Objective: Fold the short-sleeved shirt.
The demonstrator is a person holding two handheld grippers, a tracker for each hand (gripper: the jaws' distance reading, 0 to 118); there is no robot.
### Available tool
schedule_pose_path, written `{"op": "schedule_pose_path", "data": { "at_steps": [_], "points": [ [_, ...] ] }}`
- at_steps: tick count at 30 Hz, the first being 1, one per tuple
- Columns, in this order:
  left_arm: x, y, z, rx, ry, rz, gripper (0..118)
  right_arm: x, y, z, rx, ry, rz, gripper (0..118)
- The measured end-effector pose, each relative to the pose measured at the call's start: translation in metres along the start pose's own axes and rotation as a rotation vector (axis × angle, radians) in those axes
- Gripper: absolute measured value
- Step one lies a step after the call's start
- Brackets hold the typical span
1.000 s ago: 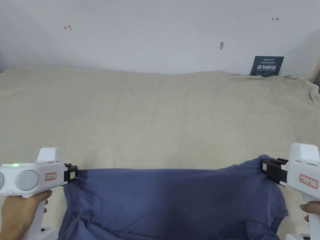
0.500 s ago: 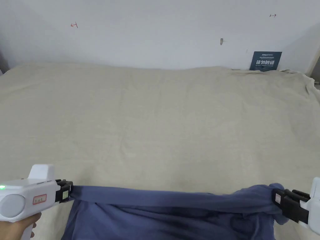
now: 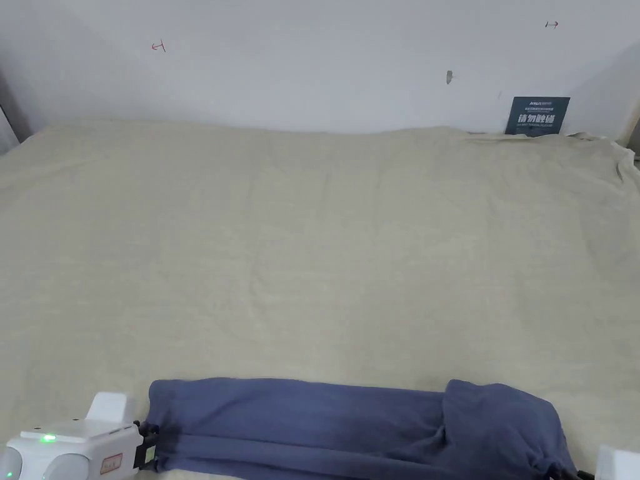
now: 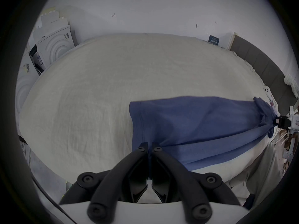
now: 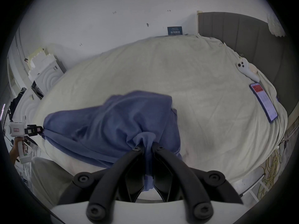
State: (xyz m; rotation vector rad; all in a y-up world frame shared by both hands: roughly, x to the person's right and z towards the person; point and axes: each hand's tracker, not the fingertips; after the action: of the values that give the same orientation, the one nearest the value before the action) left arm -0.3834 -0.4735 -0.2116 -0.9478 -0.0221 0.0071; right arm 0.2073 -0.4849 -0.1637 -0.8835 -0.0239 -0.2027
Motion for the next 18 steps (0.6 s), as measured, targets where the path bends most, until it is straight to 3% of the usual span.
{"op": "schedule_pose_path", "data": {
  "at_steps": [8, 10, 12, 13, 15, 16, 18],
  "points": [
    [-0.001, -0.009, -0.005, -0.004, 0.001, 0.025, 4, -0.005, -0.005, -0.005, -0.014, -0.033, 0.001, 6],
    [0.000, -0.007, 0.001, 0.003, -0.013, 0.026, 20, -0.007, -0.002, 0.001, -0.010, -0.027, -0.003, 9],
    [-0.001, -0.004, 0.007, 0.021, -0.010, 0.031, 53, -0.001, 0.001, 0.003, 0.008, -0.024, -0.009, 23],
    [-0.001, -0.001, 0.011, 0.036, -0.009, 0.046, 78, -0.002, 0.004, 0.008, 0.028, -0.021, -0.009, 43],
    [0.000, 0.005, 0.022, 0.076, -0.019, 0.083, 106, -0.007, 0.014, 0.019, 0.078, -0.002, 0.004, 77],
    [0.000, 0.010, 0.026, 0.086, -0.021, 0.089, 112, -0.018, 0.021, 0.033, 0.104, 0.006, 0.013, 90],
    [0.004, 0.019, 0.040, 0.144, -0.039, 0.086, 112, -0.028, 0.034, 0.048, 0.165, 0.025, 0.031, 92]
  ]
}}
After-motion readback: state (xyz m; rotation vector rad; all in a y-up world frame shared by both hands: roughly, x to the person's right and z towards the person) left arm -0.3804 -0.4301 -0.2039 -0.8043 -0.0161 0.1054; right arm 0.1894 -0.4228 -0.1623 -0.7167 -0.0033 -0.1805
